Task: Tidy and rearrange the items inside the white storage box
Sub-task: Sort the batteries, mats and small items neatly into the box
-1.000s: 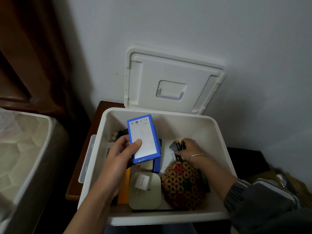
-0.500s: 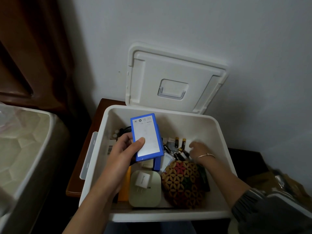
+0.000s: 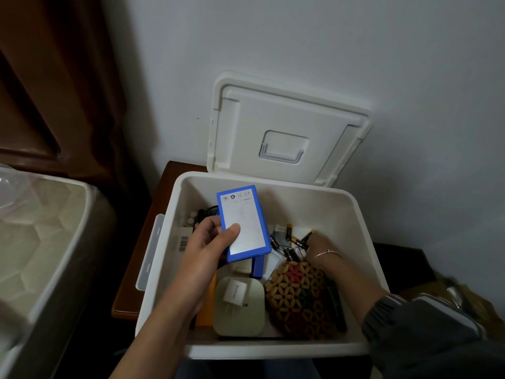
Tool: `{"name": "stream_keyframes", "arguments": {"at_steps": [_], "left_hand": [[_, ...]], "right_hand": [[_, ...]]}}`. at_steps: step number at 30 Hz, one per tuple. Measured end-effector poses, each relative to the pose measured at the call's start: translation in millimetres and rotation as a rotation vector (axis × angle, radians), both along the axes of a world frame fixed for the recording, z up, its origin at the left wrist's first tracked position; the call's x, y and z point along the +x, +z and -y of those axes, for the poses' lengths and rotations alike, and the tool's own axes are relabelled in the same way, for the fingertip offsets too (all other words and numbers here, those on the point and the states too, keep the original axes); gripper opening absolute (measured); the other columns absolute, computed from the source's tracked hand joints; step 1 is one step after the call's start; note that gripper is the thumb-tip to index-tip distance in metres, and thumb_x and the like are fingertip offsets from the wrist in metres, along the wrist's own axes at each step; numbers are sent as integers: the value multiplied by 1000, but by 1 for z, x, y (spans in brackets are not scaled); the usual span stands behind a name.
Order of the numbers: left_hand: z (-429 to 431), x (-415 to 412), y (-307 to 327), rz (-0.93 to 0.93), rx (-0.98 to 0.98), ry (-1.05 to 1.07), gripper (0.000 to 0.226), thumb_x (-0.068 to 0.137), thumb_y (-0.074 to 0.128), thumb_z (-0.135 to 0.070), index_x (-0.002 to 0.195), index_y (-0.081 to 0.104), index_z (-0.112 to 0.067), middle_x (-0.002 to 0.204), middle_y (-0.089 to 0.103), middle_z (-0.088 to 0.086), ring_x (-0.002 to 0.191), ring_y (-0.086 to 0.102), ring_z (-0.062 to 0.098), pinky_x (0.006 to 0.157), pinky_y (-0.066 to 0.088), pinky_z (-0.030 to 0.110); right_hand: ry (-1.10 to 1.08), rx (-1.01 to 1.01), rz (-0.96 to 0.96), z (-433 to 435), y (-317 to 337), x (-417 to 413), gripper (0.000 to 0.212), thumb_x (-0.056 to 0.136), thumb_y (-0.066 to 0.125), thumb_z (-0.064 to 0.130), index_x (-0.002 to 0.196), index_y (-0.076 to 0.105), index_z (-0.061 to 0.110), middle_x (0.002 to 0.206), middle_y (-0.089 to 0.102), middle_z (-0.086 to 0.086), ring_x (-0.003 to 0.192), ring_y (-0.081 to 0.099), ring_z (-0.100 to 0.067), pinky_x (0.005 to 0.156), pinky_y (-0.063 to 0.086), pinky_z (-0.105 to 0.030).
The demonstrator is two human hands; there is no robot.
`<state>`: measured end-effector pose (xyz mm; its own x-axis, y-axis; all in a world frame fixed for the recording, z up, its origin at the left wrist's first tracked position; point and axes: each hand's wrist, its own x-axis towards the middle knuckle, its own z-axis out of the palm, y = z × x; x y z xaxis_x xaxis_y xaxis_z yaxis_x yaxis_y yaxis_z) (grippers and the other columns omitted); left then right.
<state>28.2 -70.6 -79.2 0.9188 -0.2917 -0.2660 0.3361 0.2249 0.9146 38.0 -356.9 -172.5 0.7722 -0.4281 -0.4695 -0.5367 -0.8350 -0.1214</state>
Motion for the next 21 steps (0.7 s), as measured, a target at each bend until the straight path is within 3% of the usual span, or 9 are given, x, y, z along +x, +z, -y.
{"name": "stream_keyframes", "arguments": {"at_steps": [5, 9, 12, 17, 19, 21], "left_hand": [[1, 0, 1, 2, 1, 4, 44, 72, 65, -45, 110, 59, -25, 97, 73, -6, 93, 71, 11, 64, 55, 17], [1, 0, 1, -2, 5, 10, 43, 73, 65, -44, 112, 59, -24, 99, 72, -4, 94, 71, 12, 65, 56, 18], [1, 0, 1, 0, 6, 17, 43, 74, 65, -42, 112, 59, -24, 98, 73, -4, 93, 71, 12, 64, 55, 17], [1, 1, 1, 9, 12, 19, 43, 74, 64, -42, 112, 59, -23, 98, 73, -4, 92, 71, 12, 64, 55, 17], [1, 1, 1, 8, 19, 20, 43, 74, 64, -43, 112, 59, -23, 98, 73, -4, 93, 71, 12, 64, 55, 17], [0, 1, 0, 6, 21, 22, 44, 74, 64, -44, 112, 59, -23, 99, 73, -3, 94, 71, 13, 65, 55, 18]], "right_hand": [[59, 2, 36, 1, 0, -2, 31, 87, 63, 28, 107, 63, 4, 113, 63, -15, 103, 60, -31, 80, 46, -26], [124, 20, -26, -1, 0, -2, 12, 87, 57, 11, 82, 66, 3, 99, 68, -20, 96, 63, -32, 69, 41, -22], [109, 32, -12, -1, 0, -2, 18, 88, 59, 9, 100, 66, -2, 104, 68, -19, 98, 63, -30, 72, 42, -22], [148, 8, 33, -3, 9, -6, 38, 84, 69, 26, 114, 58, 4, 110, 64, -14, 103, 59, -28, 82, 44, -27], [183, -39, 96, -7, 17, -4, 35, 82, 70, 26, 108, 60, 5, 105, 60, -12, 101, 58, -28, 80, 44, -28], [215, -38, 185, -16, 23, -1, 19, 82, 67, 22, 88, 65, 4, 87, 59, -8, 89, 60, -27, 70, 42, -25]]}}
